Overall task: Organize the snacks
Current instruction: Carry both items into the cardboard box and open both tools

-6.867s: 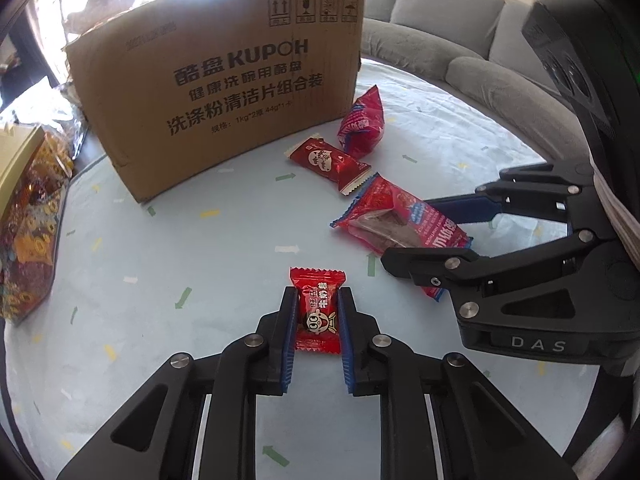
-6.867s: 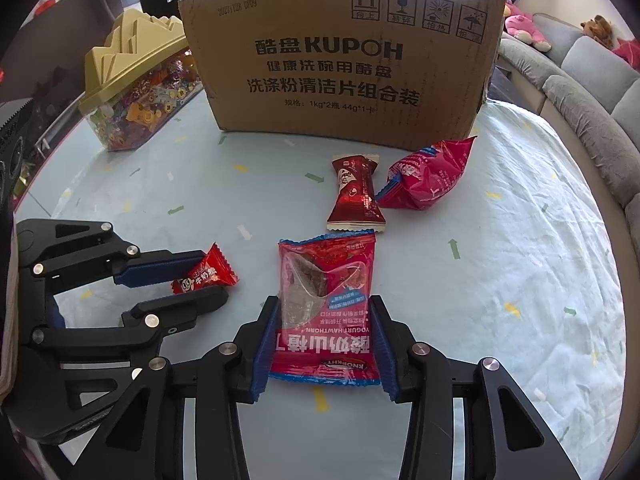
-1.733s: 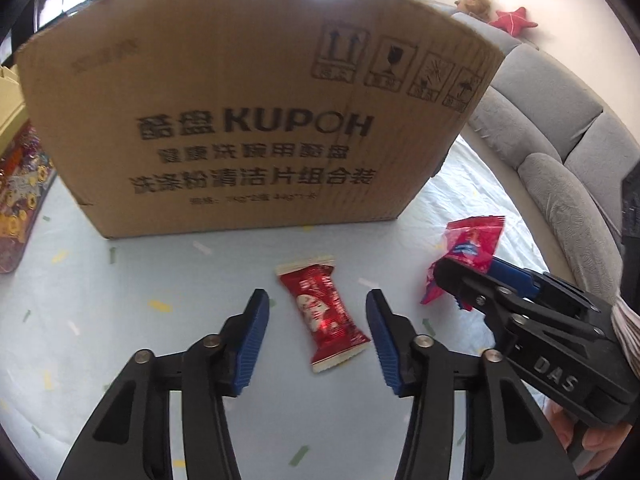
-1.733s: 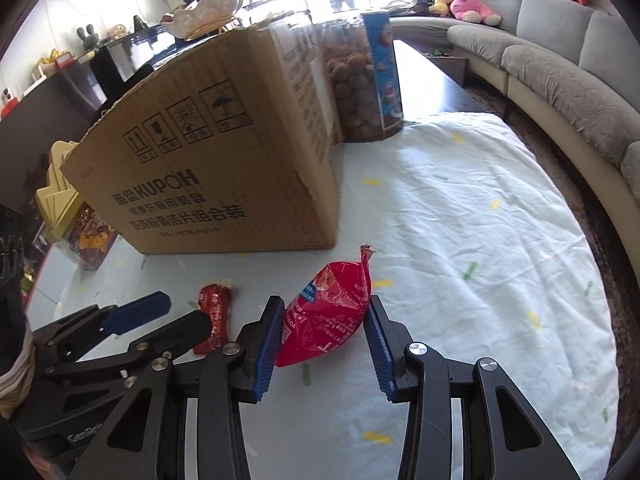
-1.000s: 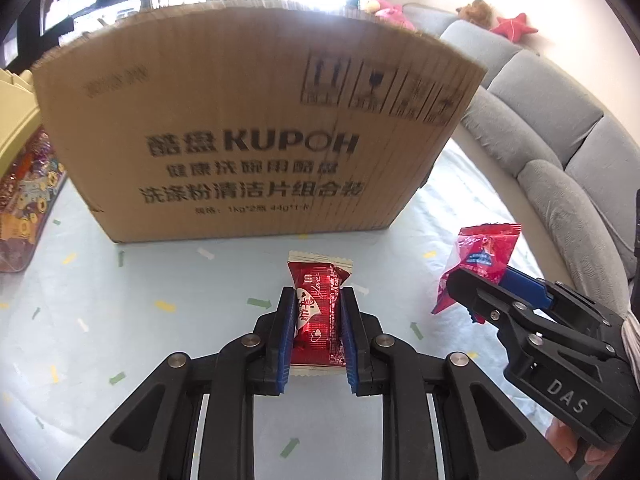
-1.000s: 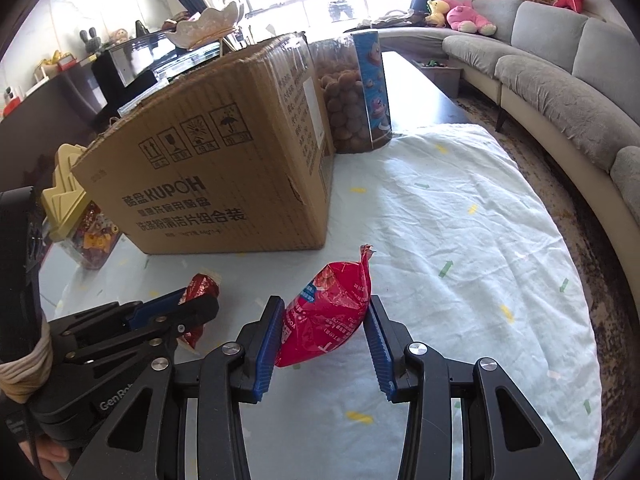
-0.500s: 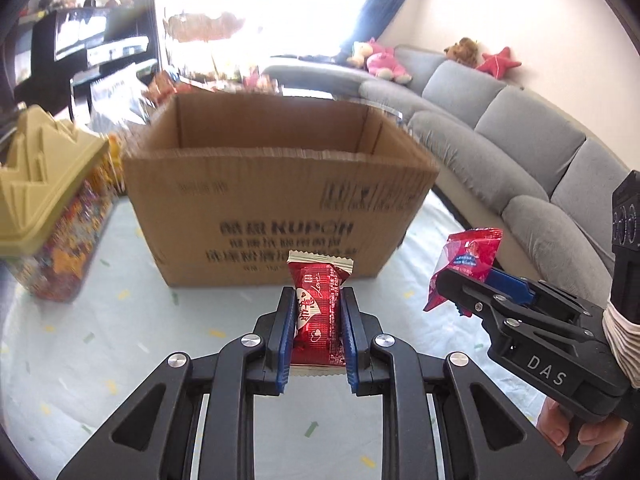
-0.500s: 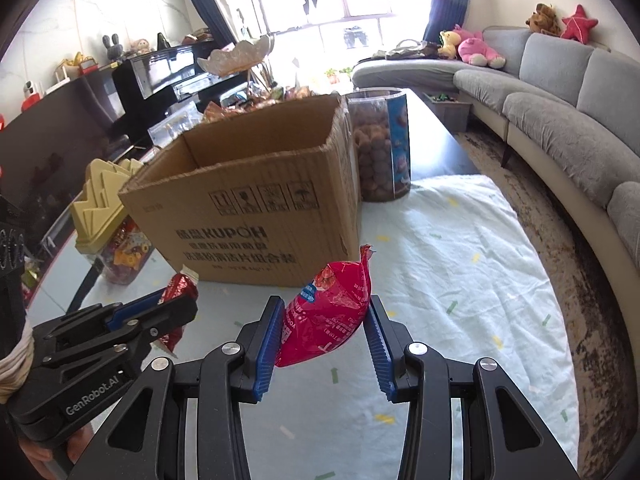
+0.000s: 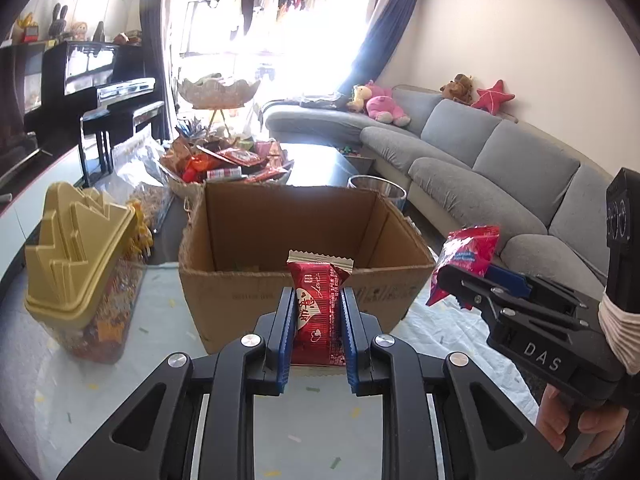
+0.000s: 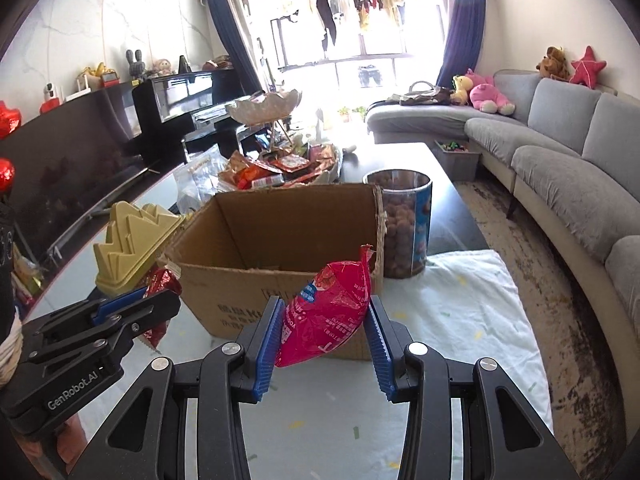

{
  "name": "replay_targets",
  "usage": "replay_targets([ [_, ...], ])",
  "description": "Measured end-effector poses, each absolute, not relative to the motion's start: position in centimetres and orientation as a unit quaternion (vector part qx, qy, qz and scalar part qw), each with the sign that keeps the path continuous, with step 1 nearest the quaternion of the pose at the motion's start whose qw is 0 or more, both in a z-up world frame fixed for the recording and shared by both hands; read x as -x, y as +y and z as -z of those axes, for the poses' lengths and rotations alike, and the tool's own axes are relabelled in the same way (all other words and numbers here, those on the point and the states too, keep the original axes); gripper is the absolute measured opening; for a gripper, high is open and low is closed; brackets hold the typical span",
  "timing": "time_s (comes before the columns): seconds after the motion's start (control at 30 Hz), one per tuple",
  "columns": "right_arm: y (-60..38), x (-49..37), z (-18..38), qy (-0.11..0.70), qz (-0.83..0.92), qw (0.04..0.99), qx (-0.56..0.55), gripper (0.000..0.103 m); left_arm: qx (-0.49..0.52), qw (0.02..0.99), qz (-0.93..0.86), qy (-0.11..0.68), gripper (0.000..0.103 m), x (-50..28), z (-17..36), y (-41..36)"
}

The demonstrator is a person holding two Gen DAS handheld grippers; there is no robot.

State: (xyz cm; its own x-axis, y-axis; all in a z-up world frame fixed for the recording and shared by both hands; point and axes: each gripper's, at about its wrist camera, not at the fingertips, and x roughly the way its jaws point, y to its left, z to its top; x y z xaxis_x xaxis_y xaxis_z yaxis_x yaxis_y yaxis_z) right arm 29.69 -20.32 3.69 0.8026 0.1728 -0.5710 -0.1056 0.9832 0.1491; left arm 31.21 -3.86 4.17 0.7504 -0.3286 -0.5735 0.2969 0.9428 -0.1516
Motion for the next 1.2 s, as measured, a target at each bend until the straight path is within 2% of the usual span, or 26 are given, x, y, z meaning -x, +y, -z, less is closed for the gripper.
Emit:
replay_targets([
  [0.5, -18.2, -35.0, -6.8, 0.302, -0.086, 0.949, -0.025, 0.042, 0.017, 0.937, 0.151, 0.314, 0.022, -36.3, -7.2, -2.2],
  [0.9, -17.9, -39.0, -6.6, 0.315, -0.089, 0.945, -0.015, 0.042, 0.016, 0.933, 0.136, 0.332, 0.023, -40.5, -6.8, -2.2],
  [0.93, -18.0, -39.4, -6.6, 0.316, -0.088, 0.944, -0.016, 0.043, 0.013, 0.934, 0.133, 0.333, 0.025, -40.7, -6.8, -2.3],
  [1.0, -18.1, -39.9, -6.4, 0.32, -0.08, 0.944, -0.014, 0.046, 0.009, 0.936, 0.128, 0.327, 0.038, -40.7, -6.9, -2.4],
  [1.03, -18.2, -40.1, -6.3, 0.321, -0.074, 0.944, -0.013, 0.055, 0.005, 0.938, 0.124, 0.323, 0.045, -40.6, -7.0, -2.3],
  [1.07, -18.3, -40.0, -6.2, 0.319, -0.068, 0.945, -0.015, 0.064, -0.002, 0.941, 0.118, 0.318, 0.046, -40.5, -7.0, -2.4],
  [1.2, -18.6, -39.3, -6.1, 0.313, -0.059, 0.948, -0.017, 0.066, -0.021, 0.946, 0.103, 0.305, 0.048, -39.4, -6.9, -2.6],
])
